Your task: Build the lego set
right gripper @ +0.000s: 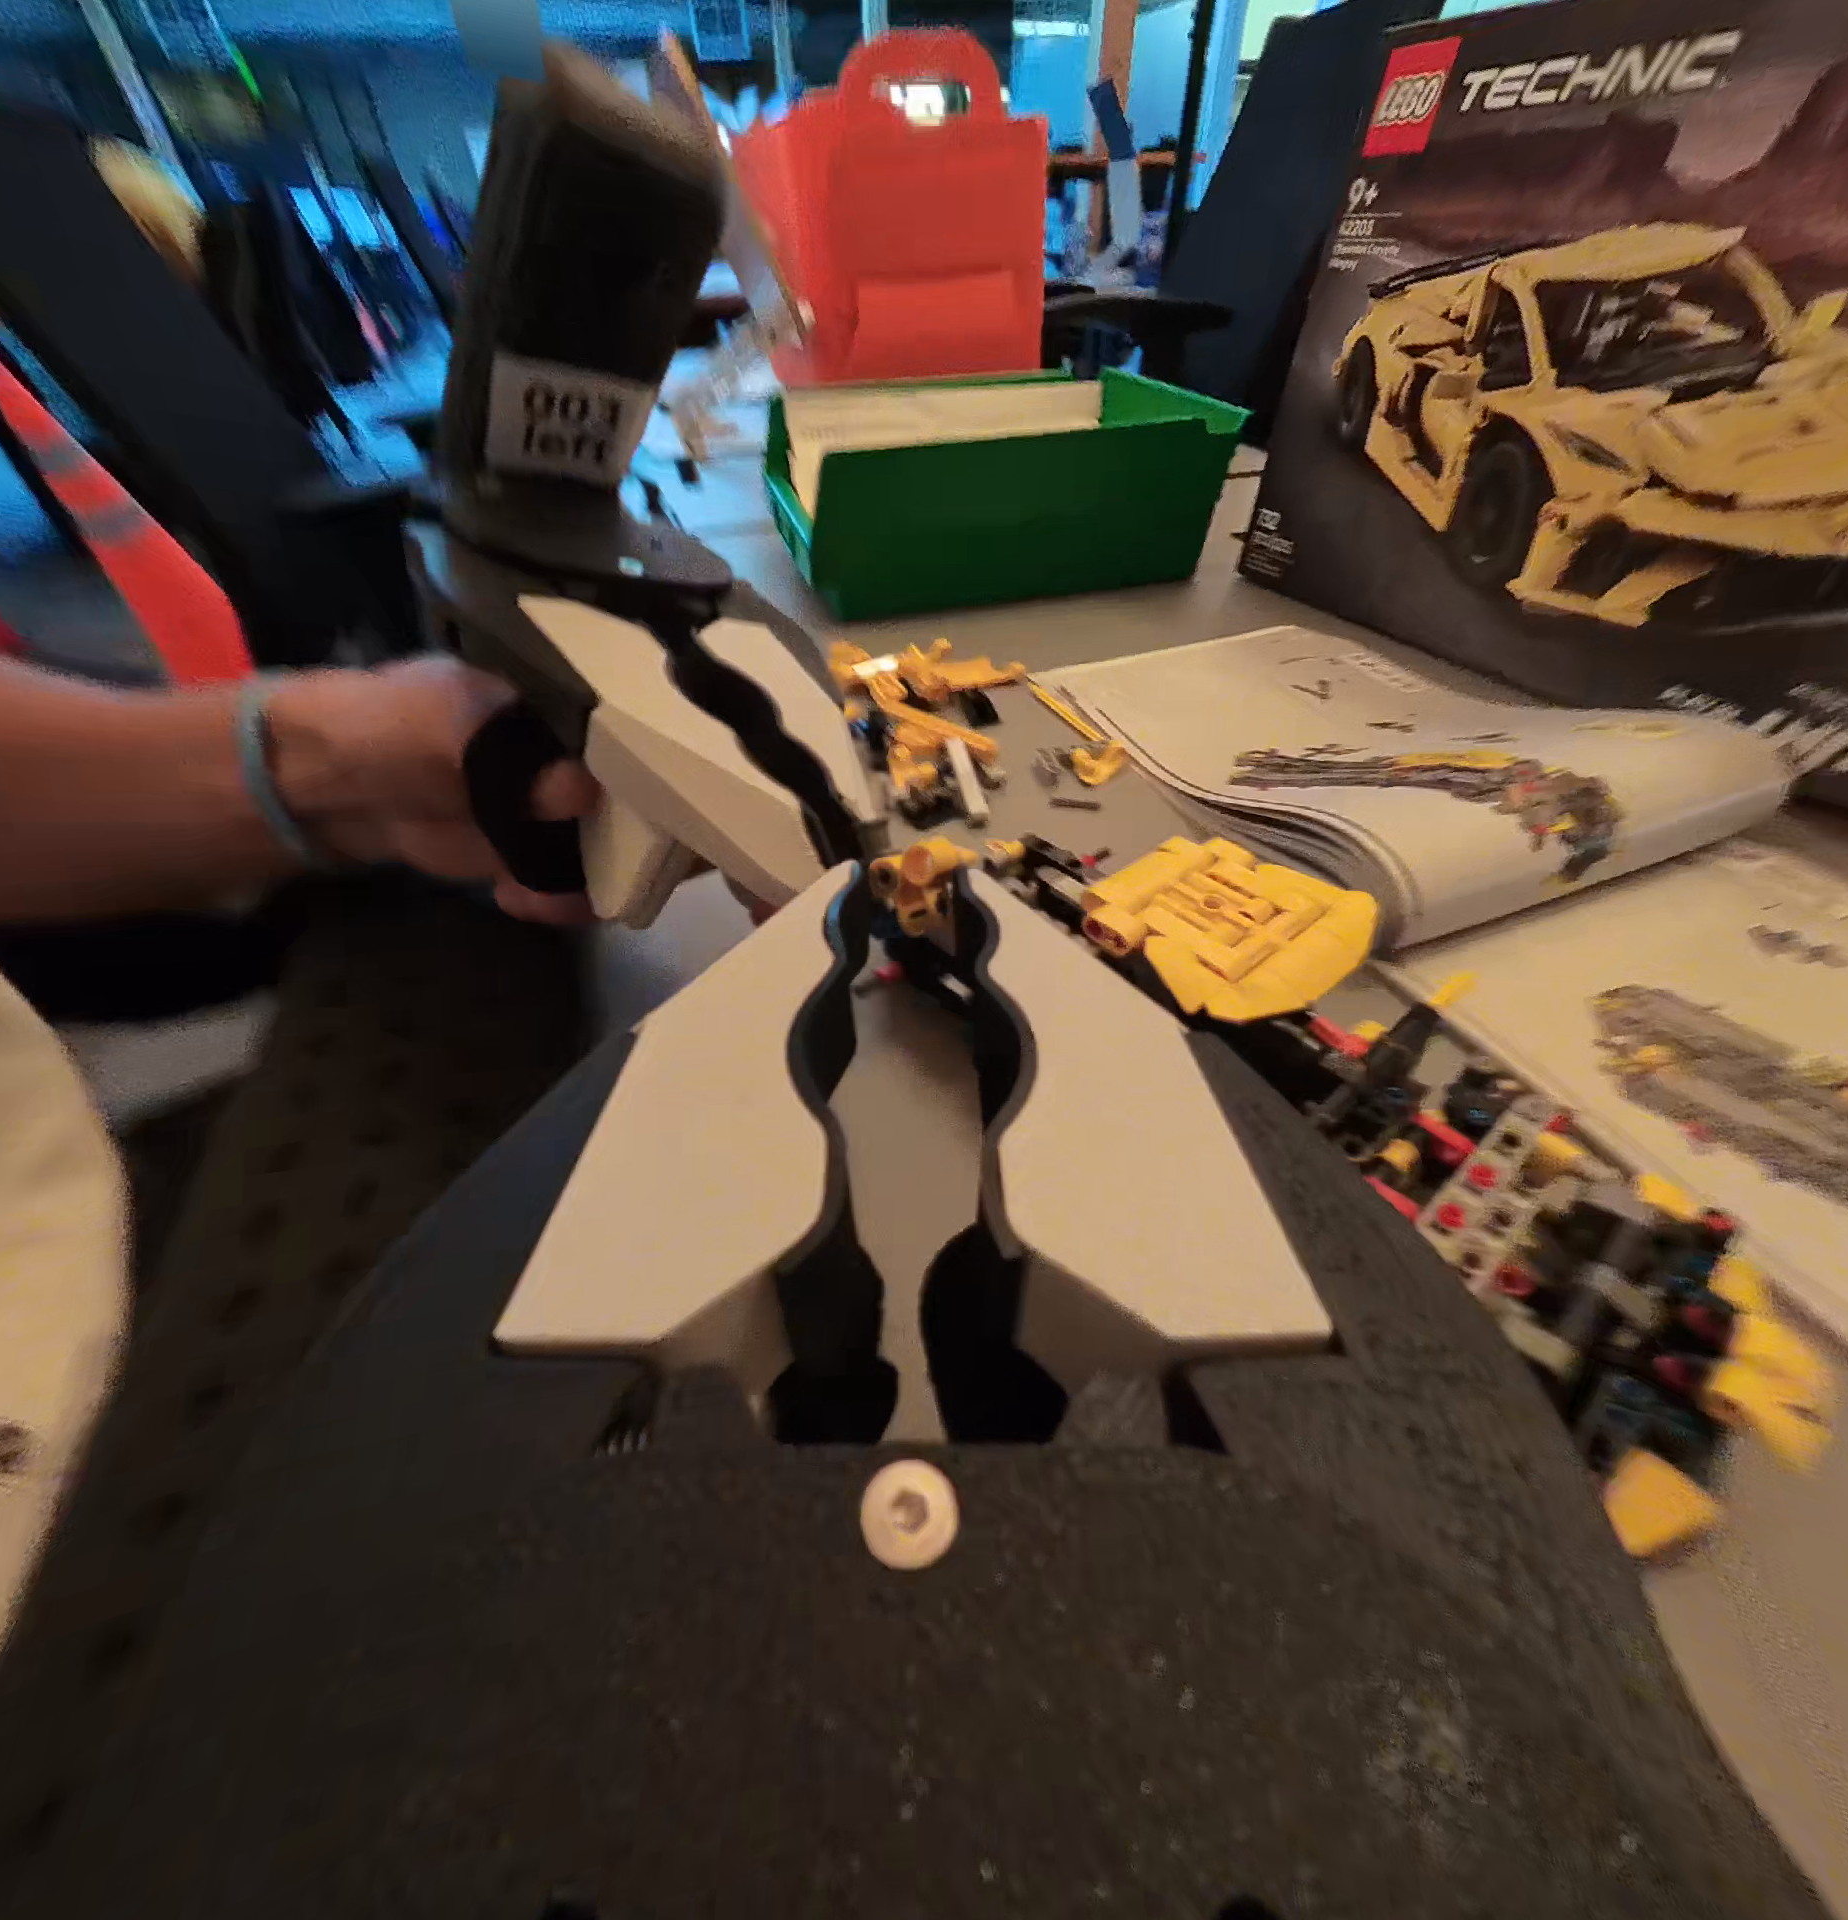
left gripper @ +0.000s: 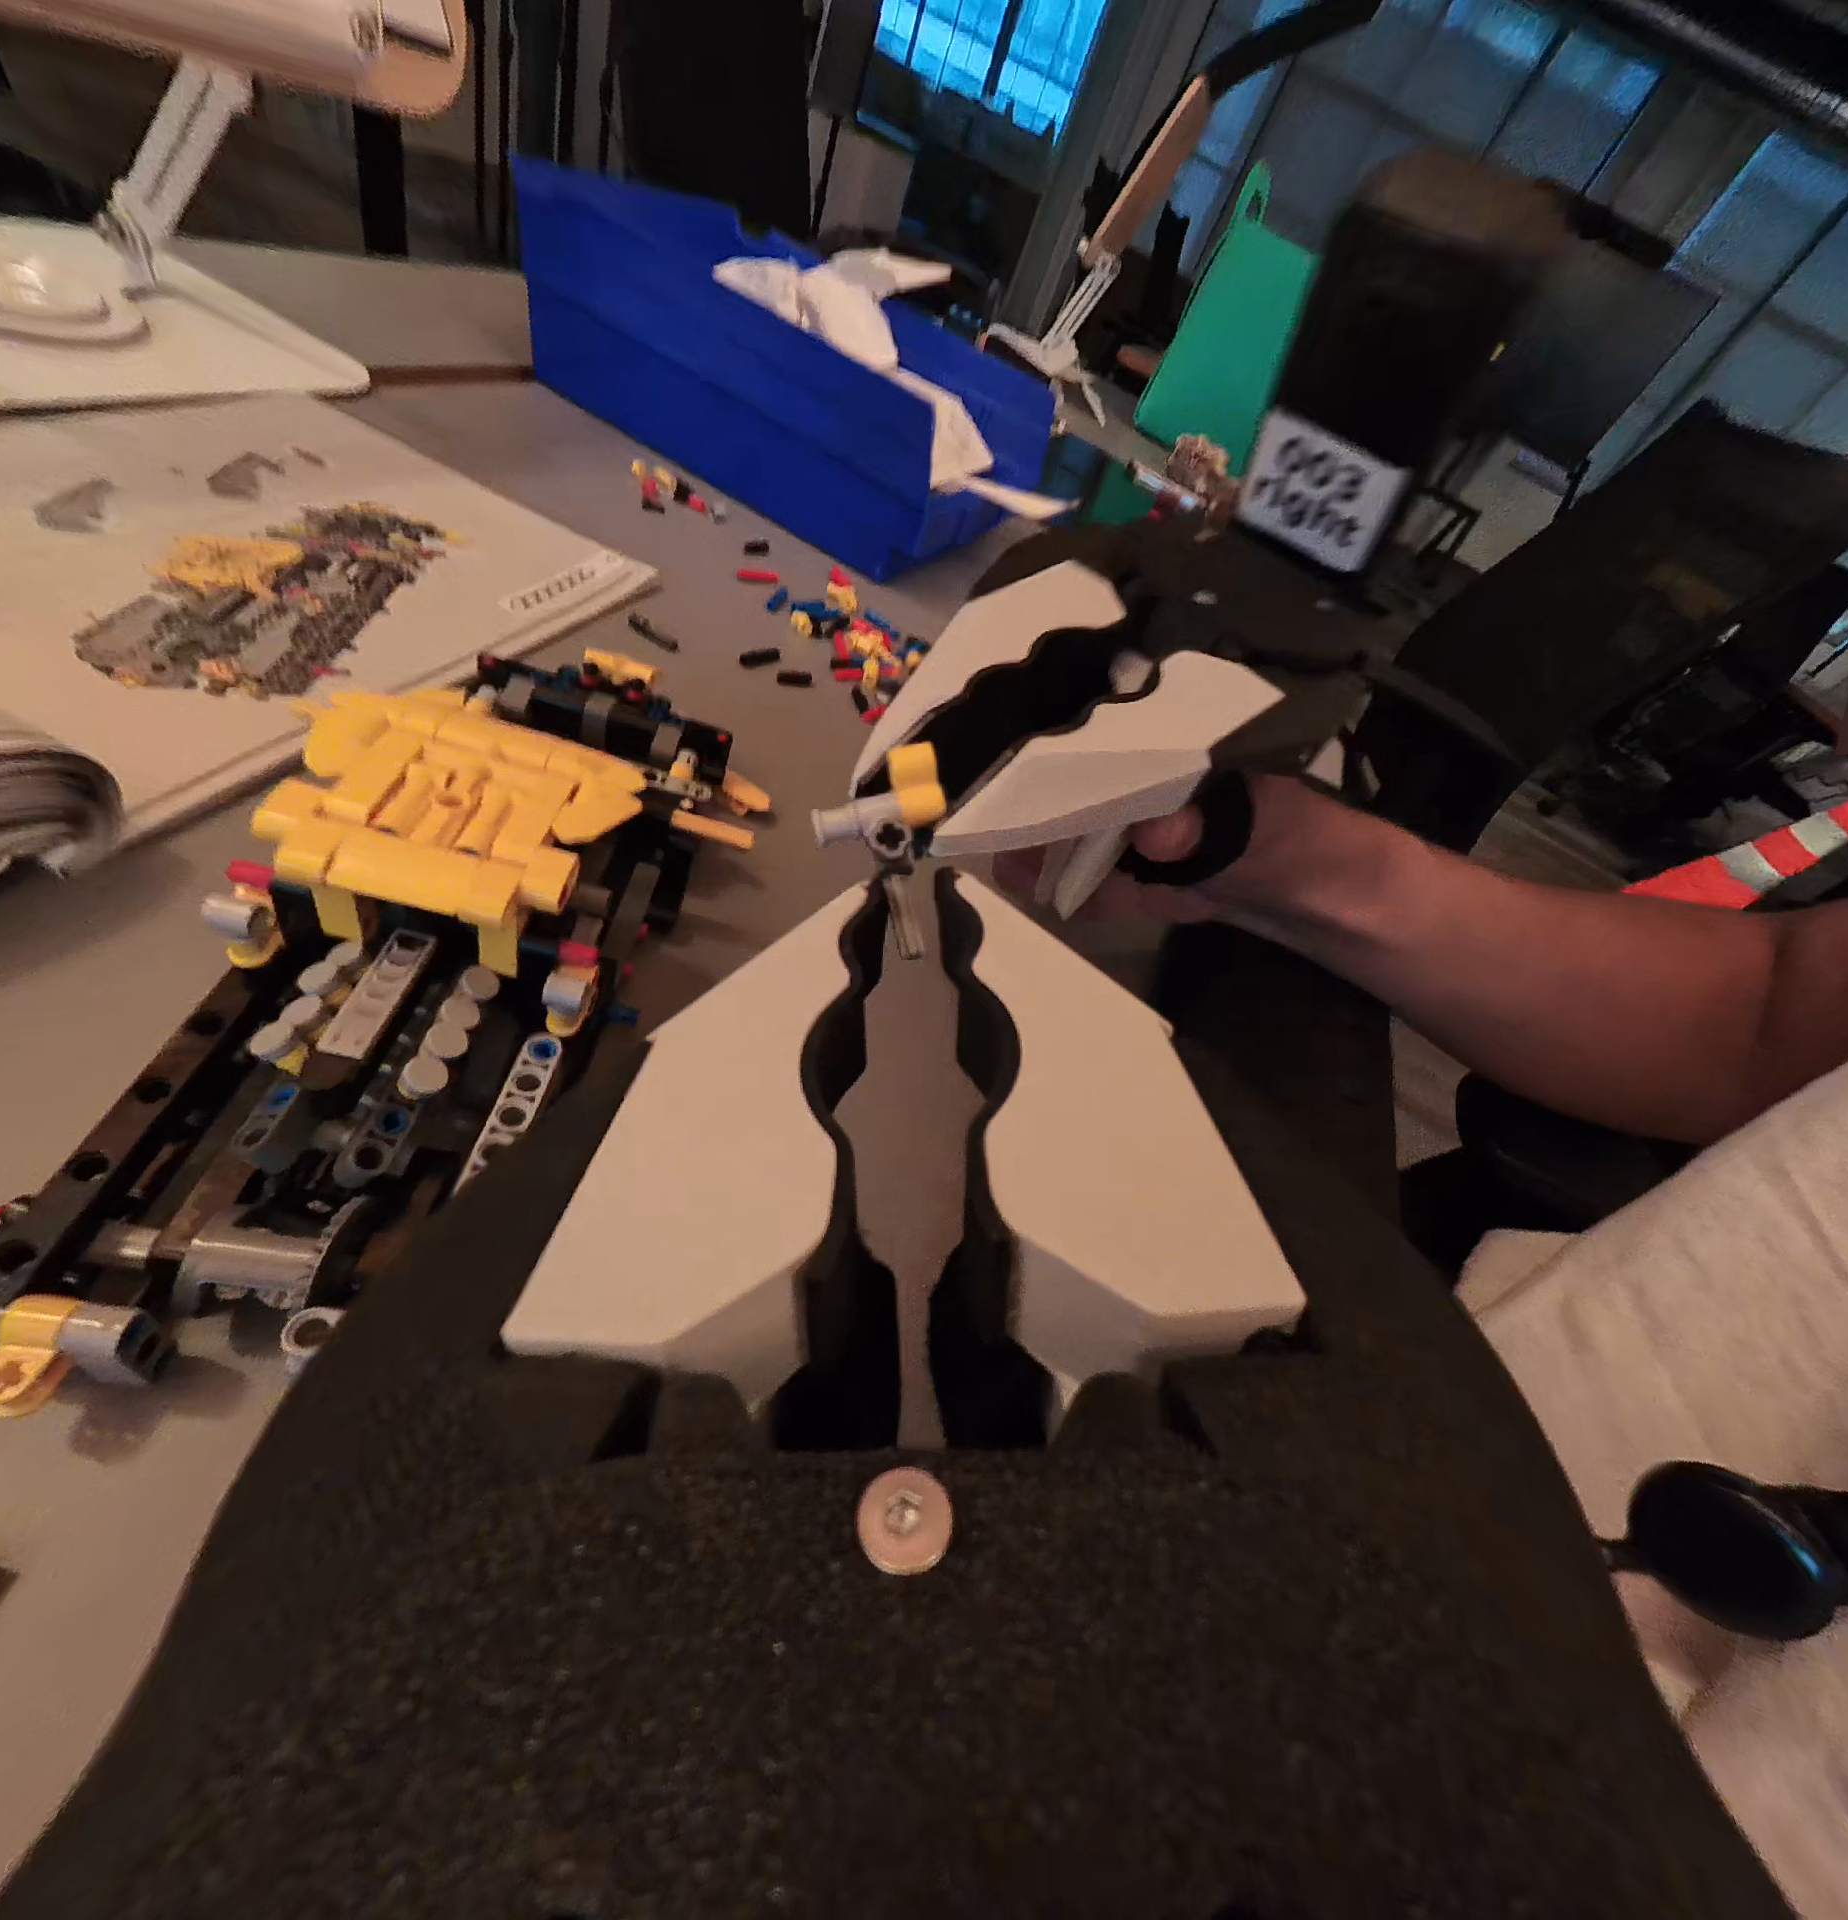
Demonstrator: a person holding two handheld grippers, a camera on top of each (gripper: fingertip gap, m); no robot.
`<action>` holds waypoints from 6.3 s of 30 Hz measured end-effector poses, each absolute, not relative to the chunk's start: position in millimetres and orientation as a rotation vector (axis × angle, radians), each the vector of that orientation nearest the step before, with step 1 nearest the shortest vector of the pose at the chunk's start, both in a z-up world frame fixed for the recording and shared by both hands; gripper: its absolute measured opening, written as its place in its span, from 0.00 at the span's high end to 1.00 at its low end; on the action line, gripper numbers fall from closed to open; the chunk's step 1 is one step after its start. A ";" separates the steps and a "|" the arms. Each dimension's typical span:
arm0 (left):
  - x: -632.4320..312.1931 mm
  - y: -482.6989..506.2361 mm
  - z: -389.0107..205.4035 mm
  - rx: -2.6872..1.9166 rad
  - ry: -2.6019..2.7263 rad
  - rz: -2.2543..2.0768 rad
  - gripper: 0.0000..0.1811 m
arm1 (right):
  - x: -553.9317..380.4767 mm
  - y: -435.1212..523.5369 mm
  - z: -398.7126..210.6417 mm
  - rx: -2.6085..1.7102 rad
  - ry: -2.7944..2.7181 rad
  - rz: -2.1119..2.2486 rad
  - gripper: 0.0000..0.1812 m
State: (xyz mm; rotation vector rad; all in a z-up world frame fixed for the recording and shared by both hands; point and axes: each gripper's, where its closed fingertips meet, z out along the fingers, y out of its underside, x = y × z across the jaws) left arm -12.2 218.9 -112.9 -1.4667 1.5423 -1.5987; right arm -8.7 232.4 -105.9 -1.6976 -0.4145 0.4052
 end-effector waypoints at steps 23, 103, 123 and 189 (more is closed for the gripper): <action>15.1 374.9 -37.4 -1.364 1.416 -1.292 0.98 | 47.6 321.8 -48.8 -1.712 -0.212 0.500 0.81; -3.4 412.1 -55.5 -1.205 1.510 -1.293 0.98 | 2.9 390.7 -65.4 -1.945 -0.308 0.840 0.74; 0.6 398.4 -56.0 -1.067 1.565 -1.046 0.97 | -8.2 409.3 -41.8 -1.930 -0.258 0.522 0.93; -74.5 302.6 -96.4 -1.115 1.775 -1.241 0.96 | -89.8 313.5 -83.4 -1.783 -0.227 0.807 0.92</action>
